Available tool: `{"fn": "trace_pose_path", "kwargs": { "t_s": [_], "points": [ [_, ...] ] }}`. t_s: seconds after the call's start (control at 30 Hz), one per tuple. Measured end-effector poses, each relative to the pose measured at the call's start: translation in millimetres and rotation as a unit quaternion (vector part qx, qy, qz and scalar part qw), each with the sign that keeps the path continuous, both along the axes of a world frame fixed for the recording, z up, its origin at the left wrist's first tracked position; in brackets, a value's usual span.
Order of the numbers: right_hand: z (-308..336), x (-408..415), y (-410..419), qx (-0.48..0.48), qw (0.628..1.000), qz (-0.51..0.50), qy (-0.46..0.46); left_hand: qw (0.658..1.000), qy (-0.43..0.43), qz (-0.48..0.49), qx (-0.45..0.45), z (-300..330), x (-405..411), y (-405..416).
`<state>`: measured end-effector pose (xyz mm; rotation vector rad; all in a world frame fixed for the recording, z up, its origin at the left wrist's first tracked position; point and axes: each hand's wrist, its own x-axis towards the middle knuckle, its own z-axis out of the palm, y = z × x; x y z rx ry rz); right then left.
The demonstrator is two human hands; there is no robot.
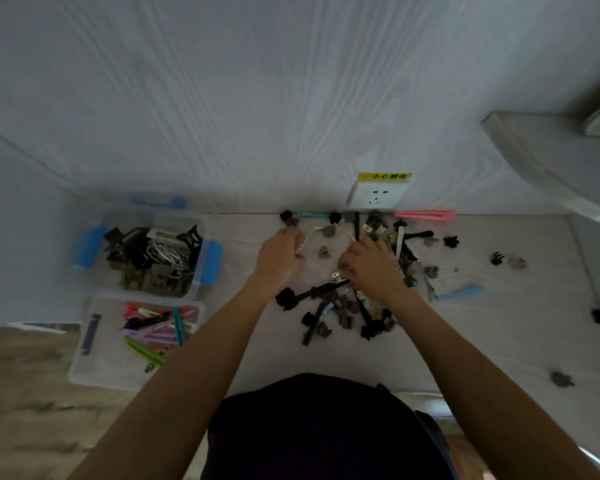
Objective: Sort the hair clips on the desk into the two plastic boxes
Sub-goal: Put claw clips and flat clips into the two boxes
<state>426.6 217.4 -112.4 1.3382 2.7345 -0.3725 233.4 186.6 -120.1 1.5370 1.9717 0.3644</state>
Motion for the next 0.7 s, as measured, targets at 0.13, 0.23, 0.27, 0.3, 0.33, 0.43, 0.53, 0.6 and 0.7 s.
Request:
{"fn": "trace_pose_path", "kwargs": {
  "t_s": [0.13, 0.23, 0.27, 0.3, 0.33, 0.43, 0.53, 0.6, 0.7],
  "points": [
    [8, 4, 8, -0.006, 0.995, -0.086, 0.058, 0.999, -0.015, 0.015, 0.045, 9, -12, -15],
    [14, -5, 14, 0.028, 0.987, -0.156, -0.030, 0.997, 0.006, 0.000, 0.074, 16, -13, -12],
    [13, -10, 15, 0.034, 0.982, -0.168, -0.076, 0.996, 0.016, -0.012, 0.086, 16, -12, -6],
    [13, -16, 15, 0.035, 0.979, -0.175, -0.100, 0.994, 0.031, -0.035, 0.099, 17, -9, 2],
    [10, -20, 16, 0.037, 0.978, -0.178, -0.104, 0.990, 0.046, -0.064, 0.114, 17, -4, 11],
    [6, -28, 15, 0.033, 0.979, -0.187, -0.069, 0.973, 0.092, -0.150, 0.150, 16, 10, 37],
    [2, -31, 13, -0.001, 0.980, -0.197, -0.029, 0.972, 0.138, -0.171, 0.078, 10, 19, 53],
    [-3, -30, 13, -0.032, 0.973, -0.230, -0.014, 0.970, 0.174, -0.158, 0.059, 8, 20, 57],
    [-7, -24, 15, -0.087, 0.957, -0.272, 0.048, 0.963, 0.226, -0.138, 0.043, 12, 16, 55]
  ]
}}
